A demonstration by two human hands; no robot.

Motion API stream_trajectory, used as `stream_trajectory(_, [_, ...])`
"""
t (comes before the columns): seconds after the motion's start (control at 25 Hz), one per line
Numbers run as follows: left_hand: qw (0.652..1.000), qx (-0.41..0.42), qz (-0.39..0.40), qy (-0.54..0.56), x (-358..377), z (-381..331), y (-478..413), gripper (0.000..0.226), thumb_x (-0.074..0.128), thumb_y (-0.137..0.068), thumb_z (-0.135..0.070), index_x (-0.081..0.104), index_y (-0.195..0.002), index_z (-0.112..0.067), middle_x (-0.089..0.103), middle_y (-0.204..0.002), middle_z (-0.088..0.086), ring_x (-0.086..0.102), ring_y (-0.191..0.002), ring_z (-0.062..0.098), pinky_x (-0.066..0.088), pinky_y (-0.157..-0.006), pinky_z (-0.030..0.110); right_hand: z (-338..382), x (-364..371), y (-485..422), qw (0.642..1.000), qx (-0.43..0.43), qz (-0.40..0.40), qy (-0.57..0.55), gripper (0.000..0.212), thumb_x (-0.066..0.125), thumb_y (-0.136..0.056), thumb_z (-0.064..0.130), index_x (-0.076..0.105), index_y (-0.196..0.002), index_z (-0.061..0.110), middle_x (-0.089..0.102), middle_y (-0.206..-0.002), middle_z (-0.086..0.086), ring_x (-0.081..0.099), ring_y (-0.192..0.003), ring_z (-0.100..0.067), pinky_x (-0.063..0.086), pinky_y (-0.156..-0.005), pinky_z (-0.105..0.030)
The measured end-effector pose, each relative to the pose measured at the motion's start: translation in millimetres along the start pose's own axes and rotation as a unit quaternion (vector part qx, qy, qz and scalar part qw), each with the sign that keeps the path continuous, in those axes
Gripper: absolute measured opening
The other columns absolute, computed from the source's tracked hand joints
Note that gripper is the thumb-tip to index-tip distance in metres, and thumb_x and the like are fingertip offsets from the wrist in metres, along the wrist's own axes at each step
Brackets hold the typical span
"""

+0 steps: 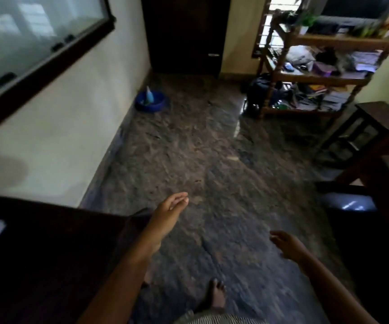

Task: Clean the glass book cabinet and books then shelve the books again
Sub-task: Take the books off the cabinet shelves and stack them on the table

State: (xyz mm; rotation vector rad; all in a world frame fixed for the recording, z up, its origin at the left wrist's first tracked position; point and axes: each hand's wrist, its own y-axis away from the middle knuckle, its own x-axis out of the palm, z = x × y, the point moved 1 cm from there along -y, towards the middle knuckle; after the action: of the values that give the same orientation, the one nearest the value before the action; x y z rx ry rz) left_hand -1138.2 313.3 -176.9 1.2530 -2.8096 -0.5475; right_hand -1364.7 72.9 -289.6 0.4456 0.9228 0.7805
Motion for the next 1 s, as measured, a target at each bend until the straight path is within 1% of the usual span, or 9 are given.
stream_trajectory(0.12, [0.999, -0.05, 0.016, 0.001, 46.2, -13.3, -94.5, 0.023, 0.049, -0.096, -0.017, 0.055, -0.119, -0.014, 0.055, -0.129, 0.006, 0.051, -0.109, 0.012, 0.036, -0.09, 0.02, -6.5, -49.8, -53.5, 0.999, 0.025, 0.013, 0.033, 0.031, 0.049, -0.095, 0.019, 0.055, -0.124, 0.007, 0.063, -0.108, -0.017, 0.054, -0.081, -0.023, 0.043, -0.06, -0.028])
stream_trajectory(0.24, [0.994, -0.112, -0.006, 0.003, 57.9, -11.1, -165.3, 0.03, 0.048, -0.097, -0.016, 0.053, -0.125, -0.008, 0.052, -0.134, 0.01, 0.05, -0.115, 0.019, 0.038, -0.084, 0.022, 24.1, -76.6, -103.3, 0.997, 0.036, 0.033, 0.061, 0.032, 0.049, -0.096, 0.023, 0.054, -0.125, 0.011, 0.056, -0.103, -0.005, 0.052, -0.086, -0.017, 0.04, -0.058, -0.019])
stream_trajectory(0.36, [0.984, -0.173, -0.041, 0.009, 44.7, 5.1, -235.0, 0.034, 0.045, -0.098, -0.015, 0.051, -0.13, -0.005, 0.05, -0.136, 0.009, 0.049, -0.115, 0.02, 0.039, -0.074, 0.02, 95.2, -88.3, -177.6, 0.995, 0.004, 0.061, 0.075, 0.034, 0.051, -0.095, 0.024, 0.053, -0.127, 0.013, 0.051, -0.104, 0.001, 0.048, -0.095, -0.014, 0.036, -0.066, -0.014])
stream_trajectory(0.48, [0.97, -0.226, -0.093, -0.004, 19.2, 26.0, -316.0, 0.036, 0.044, -0.099, -0.015, 0.048, -0.131, -0.001, 0.05, -0.134, 0.01, 0.045, -0.126, 0.027, 0.035, -0.093, 0.028, 197.2, -90.7, -271.4, 0.993, -0.055, 0.068, 0.076, 0.031, 0.048, -0.096, 0.016, 0.055, -0.123, 0.001, 0.052, -0.099, -0.007, 0.054, -0.08, -0.01, 0.037, -0.059, -0.012])
stream_trajectory(0.6, [0.947, -0.282, -0.153, 0.007, -6.0, 32.0, -390.5, 0.034, 0.048, -0.095, -0.004, 0.05, -0.126, 0.009, 0.05, -0.133, 0.022, 0.049, -0.118, 0.032, 0.037, -0.099, 0.037, 298.7, -92.9, -344.3, 0.983, -0.118, 0.09, 0.106, 0.029, 0.045, -0.095, -0.001, 0.05, -0.121, -0.012, 0.056, -0.093, -0.012, 0.056, -0.066, 0.004, 0.039, -0.056, -0.008])
stream_trajectory(0.72, [0.923, -0.332, -0.189, 0.045, -21.9, 10.4, -473.8, 0.036, 0.048, -0.096, -0.006, 0.047, -0.128, 0.011, 0.046, -0.135, 0.028, 0.047, -0.12, 0.037, 0.038, -0.098, 0.041, 410.1, -104.6, -404.0, 0.968, -0.168, 0.149, 0.116, 0.027, 0.049, -0.096, 0.014, 0.056, -0.12, 0.003, 0.061, -0.104, -0.016, 0.06, -0.093, -0.022, 0.047, -0.068, -0.017])
stream_trajectory(0.84, [0.93, -0.322, -0.172, 0.042, -30.8, -33.1, -567.0, 0.038, 0.045, -0.097, -0.008, 0.044, -0.132, 0.009, 0.045, -0.136, 0.022, 0.053, -0.11, 0.034, 0.042, -0.088, 0.037, 489.2, -117.4, -469.7, 0.96, -0.207, 0.166, 0.084, 0.019, 0.052, -0.094, 0.013, 0.053, -0.113, 0.013, 0.06, -0.094, -0.005, 0.056, -0.077, -0.012, 0.044, -0.06, -0.007])
stream_trajectory(0.96, [0.954, -0.26, -0.148, 0.005, -44.7, -81.2, -658.4, 0.033, 0.039, -0.099, -0.004, 0.046, -0.128, 0.009, 0.047, -0.131, 0.017, 0.046, -0.121, 0.031, 0.041, -0.087, 0.032, 528.1, -132.5, -531.4, 0.959, -0.222, 0.126, 0.123, 0.031, 0.066, -0.085, 0.027, 0.061, -0.106, 0.004, 0.061, -0.106, -0.012, 0.06, -0.073, 0.006, 0.045, -0.069, -0.009])
stream_trajectory(1.0, [0.957, -0.253, -0.143, 0.022, -50.1, -90.6, -693.5, 0.03, 0.039, -0.098, -0.004, 0.049, -0.124, 0.006, 0.048, -0.133, 0.021, 0.046, -0.123, 0.033, 0.04, -0.087, 0.03, 537.8, -134.3, -558.6, 0.955, -0.233, 0.116, 0.143, 0.03, 0.061, -0.088, 0.018, 0.059, -0.11, -0.003, 0.059, -0.107, -0.014, 0.059, -0.067, 0.009, 0.044, -0.066, -0.006])
